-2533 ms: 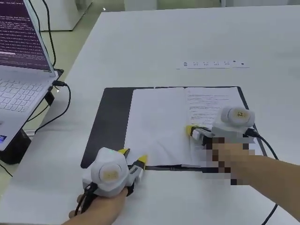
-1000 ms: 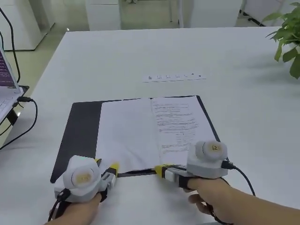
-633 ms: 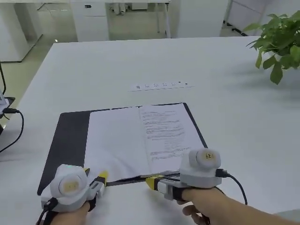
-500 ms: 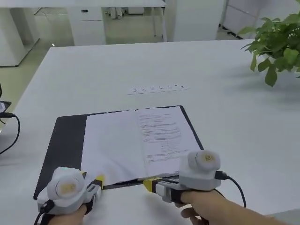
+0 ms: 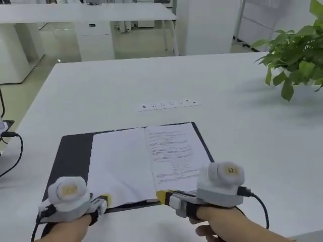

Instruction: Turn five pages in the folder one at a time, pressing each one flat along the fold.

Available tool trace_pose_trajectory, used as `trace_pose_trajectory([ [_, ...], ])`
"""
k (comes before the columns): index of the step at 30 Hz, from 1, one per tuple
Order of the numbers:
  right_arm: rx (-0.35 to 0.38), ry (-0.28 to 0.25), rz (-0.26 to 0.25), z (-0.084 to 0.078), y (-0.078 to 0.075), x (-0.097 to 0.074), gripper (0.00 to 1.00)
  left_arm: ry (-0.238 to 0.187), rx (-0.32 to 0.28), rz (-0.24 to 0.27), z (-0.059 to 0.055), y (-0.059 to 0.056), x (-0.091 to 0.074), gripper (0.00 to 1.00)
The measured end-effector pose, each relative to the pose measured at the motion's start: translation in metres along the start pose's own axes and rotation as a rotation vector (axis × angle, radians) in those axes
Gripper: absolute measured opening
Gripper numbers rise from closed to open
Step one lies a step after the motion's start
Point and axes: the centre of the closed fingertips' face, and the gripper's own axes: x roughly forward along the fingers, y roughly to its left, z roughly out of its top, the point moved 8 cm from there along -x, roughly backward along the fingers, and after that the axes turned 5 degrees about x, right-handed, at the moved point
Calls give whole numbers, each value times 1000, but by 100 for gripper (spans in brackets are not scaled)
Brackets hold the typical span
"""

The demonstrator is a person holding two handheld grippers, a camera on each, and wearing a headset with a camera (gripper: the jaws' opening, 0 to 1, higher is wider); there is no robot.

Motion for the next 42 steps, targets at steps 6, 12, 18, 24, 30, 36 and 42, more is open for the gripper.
trace_pose_trajectory([
  [6,4,-43,-25,11,3,-9,0,-42,-51,-57,16,-8,-13,34],
  [12,25,-75,-43,24,2,-18,0,-81,-71,-84,26,-17,-35,46],
  [18,9,-83,-41,31,3,-24,11,-113,-91,-101,32,-27,-54,53],
  [24,-35,-77,-79,38,-3,-31,37,-151,-18,-88,37,-32,-69,67],
  [30,-120,-110,-123,46,-10,-43,56,-164,109,-67,39,-32,-82,77],
  [36,-198,-135,-160,52,-16,-56,77,-166,131,-68,37,-34,-92,92],
  [42,-232,-162,-182,56,-19,-67,97,-145,139,-67,33,-36,-98,99],
])
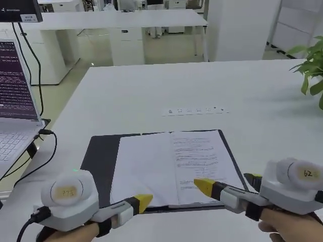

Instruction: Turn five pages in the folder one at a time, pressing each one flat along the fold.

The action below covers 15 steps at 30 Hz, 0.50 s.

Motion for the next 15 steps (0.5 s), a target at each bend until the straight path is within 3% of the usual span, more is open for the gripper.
trace_pose_trajectory([
  [5,-39,-5,-17,3,-3,-9,100,-2,-3,-8,0,-4,-9,99],
  [9,-52,-12,-21,5,-6,-18,100,-2,53,3,1,-5,-18,99],
  [15,-110,-10,-27,2,-11,-32,100,-15,87,24,5,-5,-35,99],
])
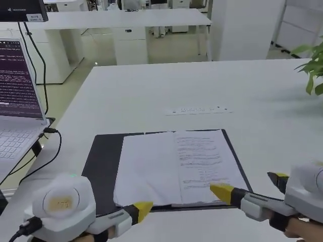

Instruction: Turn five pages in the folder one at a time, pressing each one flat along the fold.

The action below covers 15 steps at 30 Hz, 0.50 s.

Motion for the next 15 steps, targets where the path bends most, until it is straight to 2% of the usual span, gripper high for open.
trace_pose_trajectory([
  [3,6,-4,-23,-2,-7,-5,100,-17,3,1,2,0,-4,99],
  [8,21,-28,-27,0,-11,-12,100,-2,16,-2,4,-3,1,99],
  [15,-13,-31,-13,3,-14,-16,98,10,8,-19,6,-18,12,99],
])
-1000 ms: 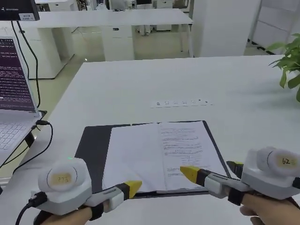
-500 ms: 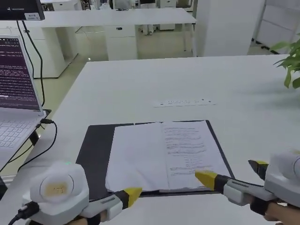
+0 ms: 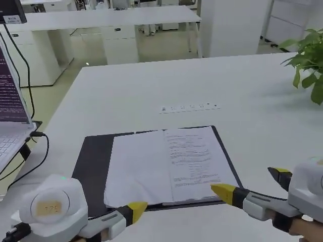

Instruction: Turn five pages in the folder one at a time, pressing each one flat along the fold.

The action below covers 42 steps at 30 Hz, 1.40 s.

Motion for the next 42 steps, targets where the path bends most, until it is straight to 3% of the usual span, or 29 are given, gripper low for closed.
trace_pose_trajectory([
  [11,6,3,4,-1,-12,-5,96,19,20,-38,3,-25,25,99],
  [20,14,-2,32,1,-10,-5,96,12,55,-125,13,-57,70,94],
  [29,33,-22,36,2,-11,-8,95,38,104,-197,19,-95,120,86],
  [35,57,-32,35,2,-12,-9,93,53,94,-232,14,-119,154,82],
  [42,81,-40,38,2,-13,-9,92,65,111,-244,2,-139,182,74],
])
